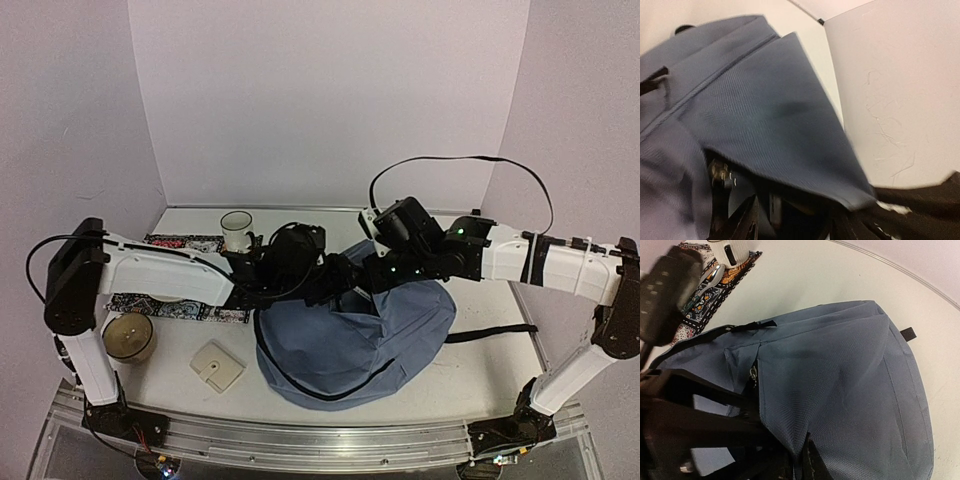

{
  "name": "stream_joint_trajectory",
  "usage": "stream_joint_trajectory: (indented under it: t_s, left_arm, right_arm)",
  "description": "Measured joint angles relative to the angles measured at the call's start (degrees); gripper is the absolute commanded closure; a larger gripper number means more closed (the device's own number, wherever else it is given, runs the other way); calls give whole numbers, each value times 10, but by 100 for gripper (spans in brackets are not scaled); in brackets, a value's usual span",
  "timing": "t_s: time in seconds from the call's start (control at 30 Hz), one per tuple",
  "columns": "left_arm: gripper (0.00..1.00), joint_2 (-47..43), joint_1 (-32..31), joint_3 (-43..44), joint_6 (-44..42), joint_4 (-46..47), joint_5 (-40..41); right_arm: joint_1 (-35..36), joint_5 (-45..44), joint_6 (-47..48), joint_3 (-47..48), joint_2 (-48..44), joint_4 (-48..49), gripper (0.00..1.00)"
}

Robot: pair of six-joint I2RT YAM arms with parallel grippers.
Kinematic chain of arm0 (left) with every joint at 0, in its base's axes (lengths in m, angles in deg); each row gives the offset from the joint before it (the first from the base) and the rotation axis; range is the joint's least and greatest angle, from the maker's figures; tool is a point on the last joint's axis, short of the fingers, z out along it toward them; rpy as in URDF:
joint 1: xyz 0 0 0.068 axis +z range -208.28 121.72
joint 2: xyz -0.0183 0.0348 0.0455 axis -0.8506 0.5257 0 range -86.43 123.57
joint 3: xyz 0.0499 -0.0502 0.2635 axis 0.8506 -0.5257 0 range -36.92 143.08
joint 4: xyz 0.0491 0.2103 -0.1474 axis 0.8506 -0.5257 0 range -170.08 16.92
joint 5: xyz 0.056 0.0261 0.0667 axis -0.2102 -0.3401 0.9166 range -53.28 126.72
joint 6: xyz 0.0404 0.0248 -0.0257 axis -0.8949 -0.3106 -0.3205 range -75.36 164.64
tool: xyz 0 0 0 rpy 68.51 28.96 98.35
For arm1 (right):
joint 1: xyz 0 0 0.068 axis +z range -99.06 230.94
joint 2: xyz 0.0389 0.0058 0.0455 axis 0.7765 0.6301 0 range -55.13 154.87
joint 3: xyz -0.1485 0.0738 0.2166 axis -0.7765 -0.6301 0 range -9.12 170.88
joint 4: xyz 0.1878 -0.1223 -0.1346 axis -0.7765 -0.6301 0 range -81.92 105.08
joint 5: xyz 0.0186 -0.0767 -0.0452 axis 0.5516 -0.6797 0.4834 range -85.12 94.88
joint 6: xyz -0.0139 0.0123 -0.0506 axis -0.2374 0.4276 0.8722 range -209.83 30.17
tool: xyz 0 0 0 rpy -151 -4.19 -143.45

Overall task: Pack the student bag
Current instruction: Place the lower front pocket of the student bag.

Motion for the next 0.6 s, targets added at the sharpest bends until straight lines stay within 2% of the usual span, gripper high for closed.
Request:
stream_joint_trajectory:
  t_s: [0.27,0.6]
  left_arm:
    - [48,-118,-2,-60,-34,-32,30]
    - [48,-96,32,-60,-67,-112,25]
  right_arm:
    - [2,2,0,0,4,11,89]
    - [4,8,-10,-14,45,32,85]
